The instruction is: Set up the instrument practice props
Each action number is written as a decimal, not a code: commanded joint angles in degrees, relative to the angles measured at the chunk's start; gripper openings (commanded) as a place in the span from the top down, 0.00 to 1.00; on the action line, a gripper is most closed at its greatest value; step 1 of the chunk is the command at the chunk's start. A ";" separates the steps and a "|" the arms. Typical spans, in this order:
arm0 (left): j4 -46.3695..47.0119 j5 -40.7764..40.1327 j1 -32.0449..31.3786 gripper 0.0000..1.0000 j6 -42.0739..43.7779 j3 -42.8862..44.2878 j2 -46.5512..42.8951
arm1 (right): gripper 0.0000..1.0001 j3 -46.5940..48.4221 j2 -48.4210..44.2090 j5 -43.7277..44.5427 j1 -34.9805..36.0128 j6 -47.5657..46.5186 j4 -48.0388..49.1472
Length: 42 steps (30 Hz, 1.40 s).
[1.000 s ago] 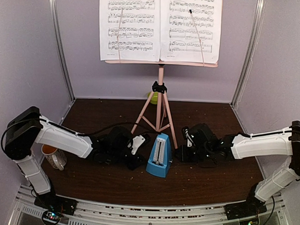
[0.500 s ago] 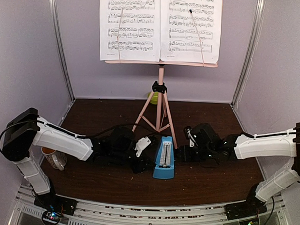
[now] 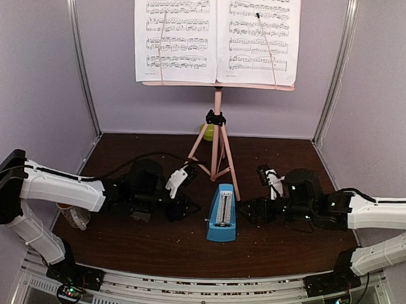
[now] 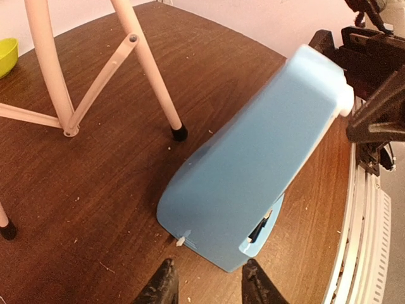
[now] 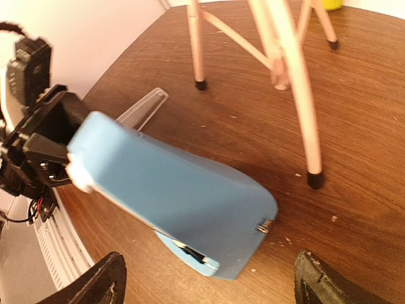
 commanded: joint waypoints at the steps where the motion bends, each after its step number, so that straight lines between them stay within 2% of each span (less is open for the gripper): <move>1: 1.50 -0.16 0.18 0.63 0.93 2.64 0.54 | 0.09 4.94 3.49 0.94 2.87 -3.81 2.32; 12: 1.31 -0.48 0.18 0.62 1.20 4.87 1.79 | 0.18 9.26 9.13 5.64 6.01 -2.84 3.24; 19: 1.12 0.00 0.18 0.62 1.46 5.45 2.26 | 0.34 9.36 9.40 10.55 6.03 -1.26 2.94; 29: 0.26 0.28 0.18 0.62 2.11 5.89 2.53 | 0.37 8.95 10.19 11.58 6.03 0.45 4.70; 42: 0.19 0.50 0.18 0.62 2.35 5.72 2.48 | 0.54 7.30 8.32 13.02 6.03 0.93 4.35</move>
